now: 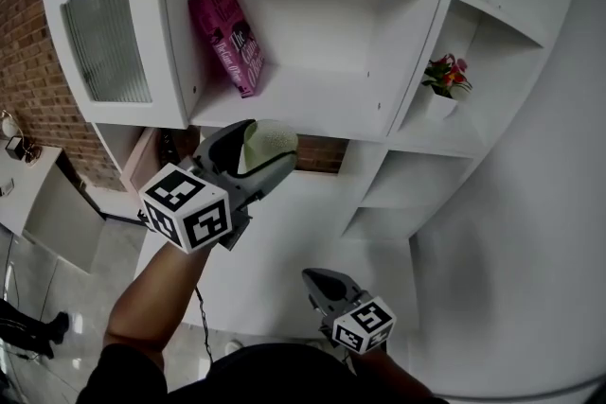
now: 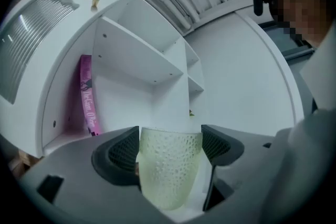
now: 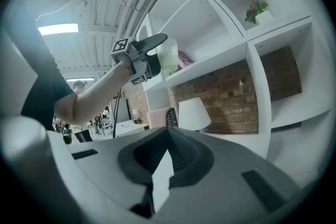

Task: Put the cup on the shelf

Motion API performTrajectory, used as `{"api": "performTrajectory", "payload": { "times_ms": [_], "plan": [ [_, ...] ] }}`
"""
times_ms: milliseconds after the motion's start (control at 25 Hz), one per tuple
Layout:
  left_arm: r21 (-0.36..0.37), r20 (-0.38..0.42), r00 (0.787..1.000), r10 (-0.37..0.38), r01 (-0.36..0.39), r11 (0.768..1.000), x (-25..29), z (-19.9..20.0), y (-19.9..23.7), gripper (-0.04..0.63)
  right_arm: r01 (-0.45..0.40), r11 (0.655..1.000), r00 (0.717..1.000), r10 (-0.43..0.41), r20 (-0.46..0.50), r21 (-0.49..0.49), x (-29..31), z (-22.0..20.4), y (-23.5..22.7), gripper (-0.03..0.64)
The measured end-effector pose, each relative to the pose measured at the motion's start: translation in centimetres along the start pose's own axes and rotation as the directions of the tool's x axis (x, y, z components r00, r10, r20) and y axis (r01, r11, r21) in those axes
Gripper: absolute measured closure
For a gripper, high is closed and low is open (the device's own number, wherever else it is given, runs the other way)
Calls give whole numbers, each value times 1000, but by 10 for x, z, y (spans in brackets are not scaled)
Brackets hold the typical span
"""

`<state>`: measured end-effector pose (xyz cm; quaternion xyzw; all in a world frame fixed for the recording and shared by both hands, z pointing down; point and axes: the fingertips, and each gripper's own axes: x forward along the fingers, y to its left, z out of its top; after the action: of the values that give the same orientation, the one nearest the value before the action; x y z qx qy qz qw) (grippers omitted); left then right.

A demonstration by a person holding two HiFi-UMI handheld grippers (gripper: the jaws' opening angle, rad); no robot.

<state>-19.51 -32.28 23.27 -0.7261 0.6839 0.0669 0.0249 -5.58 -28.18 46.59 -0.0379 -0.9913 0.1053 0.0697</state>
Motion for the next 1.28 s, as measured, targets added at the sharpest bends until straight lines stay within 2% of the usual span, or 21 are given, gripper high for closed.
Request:
{"api": "performTrajectory", "payload": {
  "times_ms": [120,400,720,1000,1160,1280],
  "plan": [
    [-34,40,999,4,-3,999,16,17,14,224,13,1000,1000,-13,8,-5,-3,3,-3,612],
    [-28,78,995,54,-52,998,58,46,52,224,34,999,999,-34,13,-2,-9,0,-9,612],
    [-118,35,996,87,-83,990,111,44,91,224,84,996,996,-85,26,8,-24,0,-26,612],
    [-95,-28,995,95,-98,991,165,29,103,224,130,991,991,-131,39,26,-38,2,-42,612],
    [-87,-67,992,105,-111,990,181,15,109,224,143,989,989,-144,40,28,-42,3,-48,612],
    [-54,-71,991,113,-117,992,186,13,109,224,140,990,990,-141,31,35,-42,1,-48,612]
  ]
}}
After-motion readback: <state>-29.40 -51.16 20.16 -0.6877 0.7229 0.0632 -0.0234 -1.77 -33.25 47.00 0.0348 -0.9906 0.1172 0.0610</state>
